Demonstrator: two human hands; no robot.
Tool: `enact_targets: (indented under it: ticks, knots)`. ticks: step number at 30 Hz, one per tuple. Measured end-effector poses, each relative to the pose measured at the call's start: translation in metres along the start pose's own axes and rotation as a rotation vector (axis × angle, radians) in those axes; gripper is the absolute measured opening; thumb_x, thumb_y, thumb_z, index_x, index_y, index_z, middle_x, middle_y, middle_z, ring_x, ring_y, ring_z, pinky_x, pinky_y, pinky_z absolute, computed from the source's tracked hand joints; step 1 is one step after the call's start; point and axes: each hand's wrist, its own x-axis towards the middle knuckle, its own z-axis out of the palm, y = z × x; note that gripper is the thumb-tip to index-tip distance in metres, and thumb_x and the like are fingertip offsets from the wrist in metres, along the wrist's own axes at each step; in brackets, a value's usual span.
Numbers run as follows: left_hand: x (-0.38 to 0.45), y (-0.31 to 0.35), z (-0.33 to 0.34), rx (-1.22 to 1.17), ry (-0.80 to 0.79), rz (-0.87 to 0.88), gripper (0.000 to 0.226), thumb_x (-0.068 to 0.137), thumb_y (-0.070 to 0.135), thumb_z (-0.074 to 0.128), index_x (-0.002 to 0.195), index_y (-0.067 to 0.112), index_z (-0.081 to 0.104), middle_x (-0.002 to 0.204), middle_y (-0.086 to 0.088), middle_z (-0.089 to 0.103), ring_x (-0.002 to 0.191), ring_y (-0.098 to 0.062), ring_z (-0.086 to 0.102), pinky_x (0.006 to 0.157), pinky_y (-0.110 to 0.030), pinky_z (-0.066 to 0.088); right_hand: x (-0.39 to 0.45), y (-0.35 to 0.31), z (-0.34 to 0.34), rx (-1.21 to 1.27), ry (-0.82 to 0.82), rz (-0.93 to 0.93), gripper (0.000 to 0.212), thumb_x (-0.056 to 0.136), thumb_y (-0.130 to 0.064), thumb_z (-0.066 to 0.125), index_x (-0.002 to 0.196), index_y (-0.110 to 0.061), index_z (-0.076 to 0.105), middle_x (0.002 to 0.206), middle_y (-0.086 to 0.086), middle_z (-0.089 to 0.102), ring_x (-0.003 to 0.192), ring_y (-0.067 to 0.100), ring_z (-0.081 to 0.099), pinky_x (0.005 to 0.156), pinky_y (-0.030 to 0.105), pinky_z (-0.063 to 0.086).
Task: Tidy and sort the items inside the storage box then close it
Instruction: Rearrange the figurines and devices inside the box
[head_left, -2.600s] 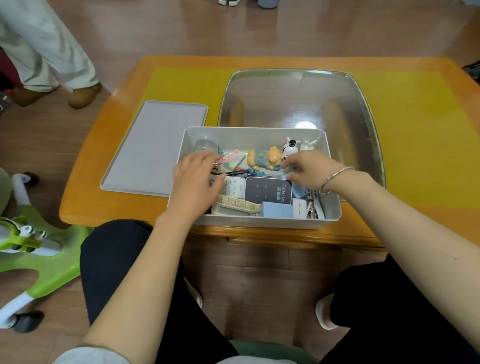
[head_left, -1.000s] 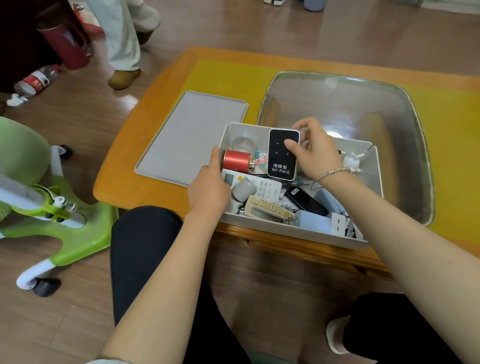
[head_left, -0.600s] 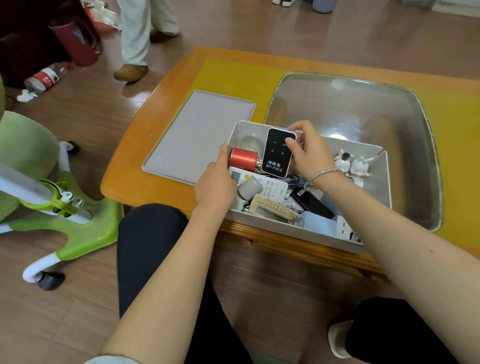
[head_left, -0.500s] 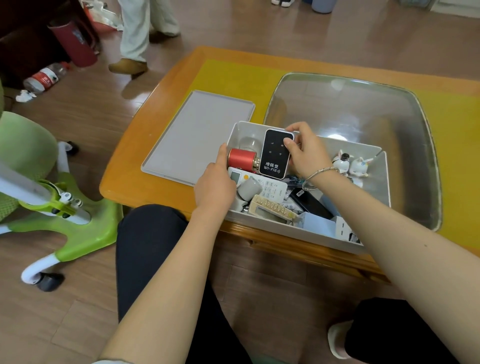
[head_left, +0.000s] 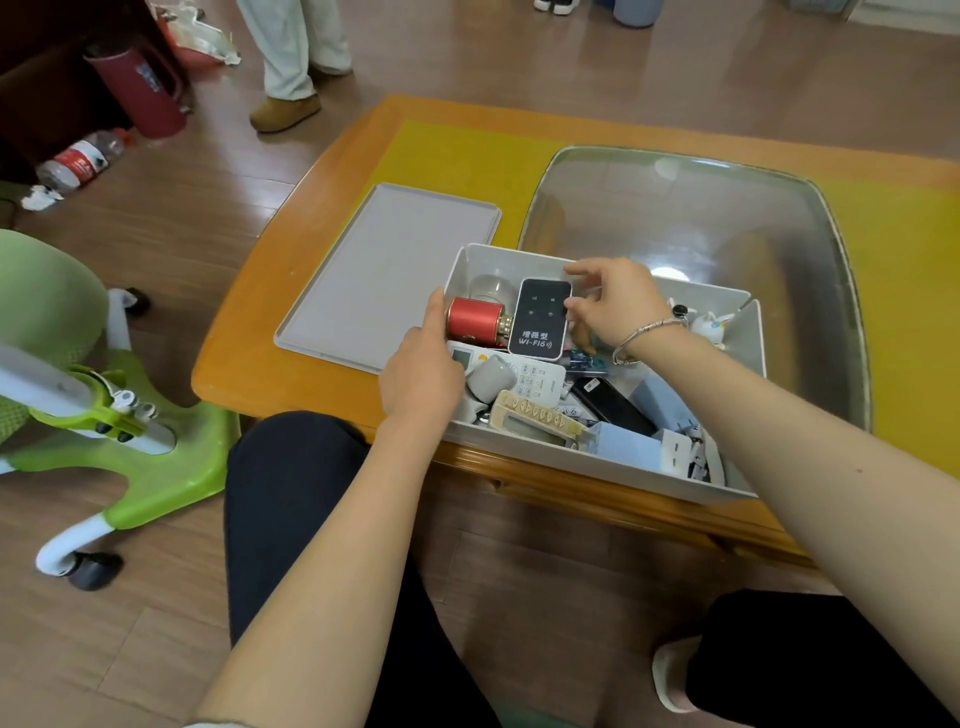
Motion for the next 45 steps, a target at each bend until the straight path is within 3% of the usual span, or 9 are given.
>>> enact_targets:
  ticks: [5,8,12,20,24,31,38,43,45]
  knots:
    - [-0.001,-0.001,0.000,-0.022,0.018,0.030,0.079,0.089,0.004,0.054,0.150,0.031,0.012,0.106,-0.006,0.056,0.077,-0.017,0.050,0.053,-0.026,0.033,-0.010,0.002,-0.017,0.090,0.015,-0.066,0.032,0.085,-0.005,0.064,0.116,-0.013,0.064,0.104,0.003,0.067,0.082,0.012,0.062,0.084,0.017,0.043]
    - [-0.002,0.001,-0.001,-0.007,0.036,0.052,0.078,0.087,0.003,0.058,0.150,0.026,0.017,0.128,-0.011,0.050,0.103,-0.026,0.052,0.077,-0.037,0.045,-0.023,0.012,-0.043,0.098,0.000,-0.074,0.024,0.083,-0.008,0.069,0.106,-0.013,0.068,0.093,0.002,0.067,0.079,0.014,0.062,0.080,0.019,0.046]
    - [-0.009,0.009,-0.005,0.135,0.276,0.169,0.062,0.087,0.012,0.062,0.143,0.020,0.036,0.145,-0.009,0.040,0.132,-0.030,0.033,0.102,-0.044,0.029,-0.046,0.031,-0.074,-0.151,-0.161,-0.027,0.020,0.077,-0.023,0.076,0.096,-0.018,0.070,0.084,-0.001,0.069,0.075,0.011,0.061,0.073,0.022,0.043]
    - [-0.005,0.079,0.014,0.238,-0.186,0.789,0.043,0.088,0.039,0.064,0.128,0.029,0.054,0.131,0.002,0.054,0.120,-0.020,0.043,0.097,-0.038,0.033,-0.071,0.051,-0.051,-0.680,-0.358,0.113,0.036,0.081,-0.044,0.063,0.072,-0.009,0.061,0.068,0.006,0.056,0.068,0.023,0.054,0.062,0.028,0.045]
    - [0.002,0.095,0.031,0.429,-0.275,0.866,0.039,0.087,0.038,0.066,0.124,0.028,0.058,0.126,0.000,0.056,0.117,-0.023,0.040,0.090,-0.038,0.031,-0.073,0.055,-0.039,-0.751,-0.344,0.133,0.040,0.075,-0.044,0.067,0.058,-0.017,0.043,0.057,0.000,0.045,0.055,0.017,0.045,0.056,0.026,0.040]
    - [0.003,0.105,0.043,0.524,-0.246,0.915,0.021,0.086,0.038,0.067,0.103,0.025,0.069,0.110,-0.001,0.060,0.110,-0.024,0.043,0.075,-0.034,0.020,-0.079,0.060,-0.033,-0.598,-0.275,0.128,0.035,0.087,-0.043,0.051,0.071,-0.013,0.049,0.073,0.007,0.054,0.066,0.022,0.050,0.058,0.027,0.038]
    - [-0.005,0.097,0.033,0.257,-0.228,0.863,0.007,0.093,0.030,0.059,0.098,0.026,0.061,0.101,0.004,0.062,0.107,-0.019,0.046,0.078,-0.031,0.020,-0.080,0.063,-0.055,-0.456,0.080,0.159,0.025,0.082,-0.033,0.057,0.086,-0.009,0.052,0.073,0.008,0.050,0.067,0.029,0.048,0.055,0.028,0.032]
    - [-0.020,0.085,-0.002,-0.165,-0.029,0.741,0.010,0.093,0.022,0.060,0.103,0.022,0.059,0.095,0.013,0.065,0.092,-0.014,0.061,0.087,-0.034,0.038,-0.080,0.071,-0.062,-0.294,0.179,0.142,0.035,0.080,-0.033,0.059,0.109,-0.012,0.056,0.085,0.013,0.063,0.074,0.034,0.056,0.060,0.033,0.045]
    - [-0.024,0.078,-0.016,-0.362,0.006,0.651,0.013,0.093,0.018,0.061,0.106,0.020,0.060,0.094,0.017,0.061,0.090,-0.005,0.061,0.082,-0.023,0.047,-0.079,0.070,-0.056,-0.219,0.184,0.130,0.039,0.081,-0.031,0.059,0.116,-0.014,0.055,0.096,0.013,0.064,0.076,0.031,0.055,0.062,0.031,0.043]
